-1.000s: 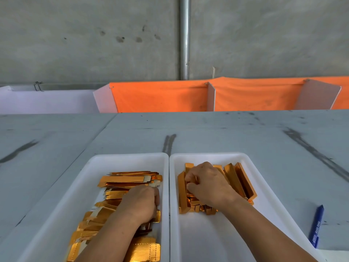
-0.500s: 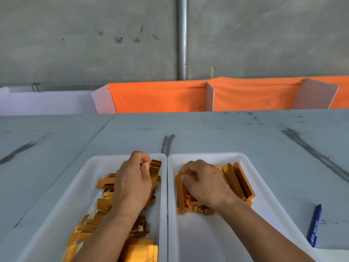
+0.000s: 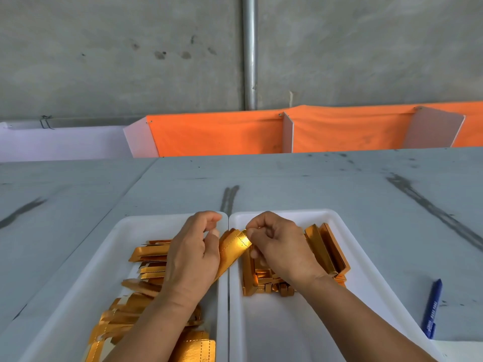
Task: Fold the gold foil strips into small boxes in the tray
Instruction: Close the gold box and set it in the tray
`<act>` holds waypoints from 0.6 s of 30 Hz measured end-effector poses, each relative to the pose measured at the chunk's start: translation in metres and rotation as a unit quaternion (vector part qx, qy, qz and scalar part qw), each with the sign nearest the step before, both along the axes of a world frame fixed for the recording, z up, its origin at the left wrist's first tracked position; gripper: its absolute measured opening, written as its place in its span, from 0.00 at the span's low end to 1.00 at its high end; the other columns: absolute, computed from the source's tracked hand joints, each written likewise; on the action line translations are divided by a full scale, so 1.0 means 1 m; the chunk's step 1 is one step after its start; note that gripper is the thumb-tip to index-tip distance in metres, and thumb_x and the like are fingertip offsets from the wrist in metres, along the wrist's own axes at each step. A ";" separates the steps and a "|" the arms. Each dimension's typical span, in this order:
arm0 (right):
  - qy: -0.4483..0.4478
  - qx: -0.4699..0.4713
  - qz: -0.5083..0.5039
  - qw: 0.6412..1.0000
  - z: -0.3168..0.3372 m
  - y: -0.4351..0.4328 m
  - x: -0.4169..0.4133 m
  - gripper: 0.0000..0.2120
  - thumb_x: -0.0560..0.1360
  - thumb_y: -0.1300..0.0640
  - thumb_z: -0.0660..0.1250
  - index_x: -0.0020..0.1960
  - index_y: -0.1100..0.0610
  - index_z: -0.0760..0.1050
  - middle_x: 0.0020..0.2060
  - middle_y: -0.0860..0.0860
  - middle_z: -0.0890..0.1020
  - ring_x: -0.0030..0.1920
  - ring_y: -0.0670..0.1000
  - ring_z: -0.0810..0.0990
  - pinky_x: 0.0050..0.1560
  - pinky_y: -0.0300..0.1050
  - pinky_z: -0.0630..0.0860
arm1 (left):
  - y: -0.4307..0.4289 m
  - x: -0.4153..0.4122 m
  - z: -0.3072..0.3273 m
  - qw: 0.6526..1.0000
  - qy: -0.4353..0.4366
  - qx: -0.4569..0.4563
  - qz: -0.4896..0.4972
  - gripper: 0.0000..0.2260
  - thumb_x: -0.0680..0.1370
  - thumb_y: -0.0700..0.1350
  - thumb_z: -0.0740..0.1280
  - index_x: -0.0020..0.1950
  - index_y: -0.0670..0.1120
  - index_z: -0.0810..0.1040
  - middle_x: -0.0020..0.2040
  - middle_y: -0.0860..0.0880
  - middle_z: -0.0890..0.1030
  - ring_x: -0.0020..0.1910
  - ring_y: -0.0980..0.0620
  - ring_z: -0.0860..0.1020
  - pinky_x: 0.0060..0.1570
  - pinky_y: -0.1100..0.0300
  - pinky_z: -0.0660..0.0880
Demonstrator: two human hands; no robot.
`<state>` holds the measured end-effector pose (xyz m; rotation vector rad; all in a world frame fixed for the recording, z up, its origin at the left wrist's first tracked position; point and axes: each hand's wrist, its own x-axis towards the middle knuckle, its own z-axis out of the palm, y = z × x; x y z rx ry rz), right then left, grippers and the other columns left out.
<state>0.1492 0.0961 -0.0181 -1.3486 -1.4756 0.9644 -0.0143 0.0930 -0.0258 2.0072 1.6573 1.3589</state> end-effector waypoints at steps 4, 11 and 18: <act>-0.018 0.021 -0.017 0.999 0.000 0.000 0.002 0.07 0.81 0.58 0.64 0.46 0.50 0.78 0.30 0.48 0.81 0.31 0.43 0.76 0.35 0.39 0.76 | -0.001 -0.002 -0.001 0.998 0.058 -0.002 -0.026 0.13 0.75 0.45 0.69 0.59 0.53 0.76 0.57 0.56 0.76 0.58 0.56 0.73 0.50 0.69 0.69; -0.082 0.056 -0.028 0.995 0.000 -0.001 0.001 0.06 0.80 0.58 0.64 0.47 0.50 0.78 0.35 0.47 0.79 0.33 0.39 0.75 0.32 0.30 0.71 | 0.001 0.002 -0.005 0.985 0.165 -0.036 -0.035 0.24 0.68 0.62 0.73 0.61 0.58 0.73 0.54 0.60 0.75 0.52 0.60 0.68 0.51 0.63 0.69; -0.071 0.049 0.013 0.996 0.001 -0.003 0.000 0.14 0.79 0.61 0.63 0.47 0.41 0.78 0.35 0.44 0.80 0.32 0.38 0.76 0.34 0.30 0.71 | -0.001 0.002 -0.005 0.990 0.133 0.010 -0.037 0.21 0.69 0.57 0.74 0.60 0.58 0.73 0.49 0.61 0.74 0.49 0.58 0.74 0.51 0.59 0.75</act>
